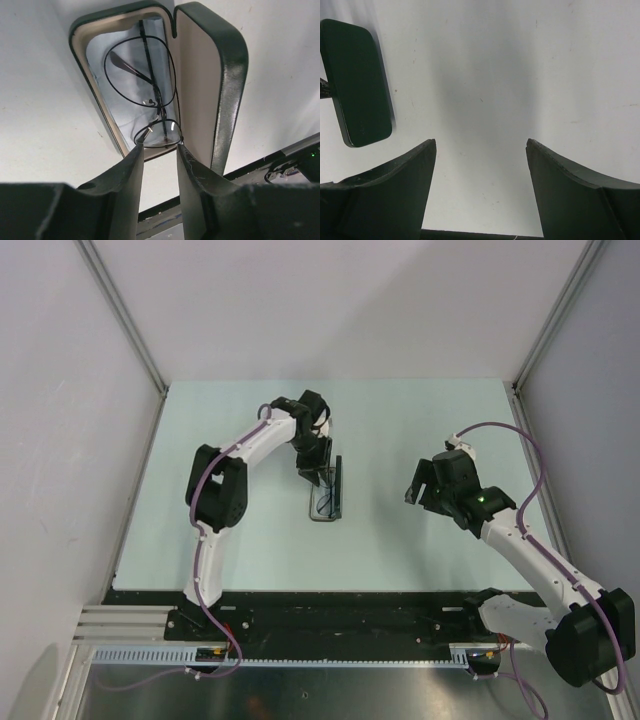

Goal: Organize the sunglasses
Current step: Place the sunglasses in the sunglasses case.

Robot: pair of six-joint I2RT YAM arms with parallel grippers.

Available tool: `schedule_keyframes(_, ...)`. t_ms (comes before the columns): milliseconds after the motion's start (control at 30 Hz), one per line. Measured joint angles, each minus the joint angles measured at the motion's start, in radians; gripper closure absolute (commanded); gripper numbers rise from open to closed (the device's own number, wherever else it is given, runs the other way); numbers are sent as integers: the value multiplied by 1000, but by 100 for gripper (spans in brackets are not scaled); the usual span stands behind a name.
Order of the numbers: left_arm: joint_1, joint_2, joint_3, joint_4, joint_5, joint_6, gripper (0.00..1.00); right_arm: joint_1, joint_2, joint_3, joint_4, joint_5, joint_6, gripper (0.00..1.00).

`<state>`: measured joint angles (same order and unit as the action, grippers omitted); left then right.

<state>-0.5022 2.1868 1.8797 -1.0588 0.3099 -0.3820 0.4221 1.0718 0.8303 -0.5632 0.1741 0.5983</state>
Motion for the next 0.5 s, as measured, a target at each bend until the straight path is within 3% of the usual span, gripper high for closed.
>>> schedule_keyframes(500,-4,-14,-61,94,-14,-4,64,-1,-16,-4,23,-41,-9,24)
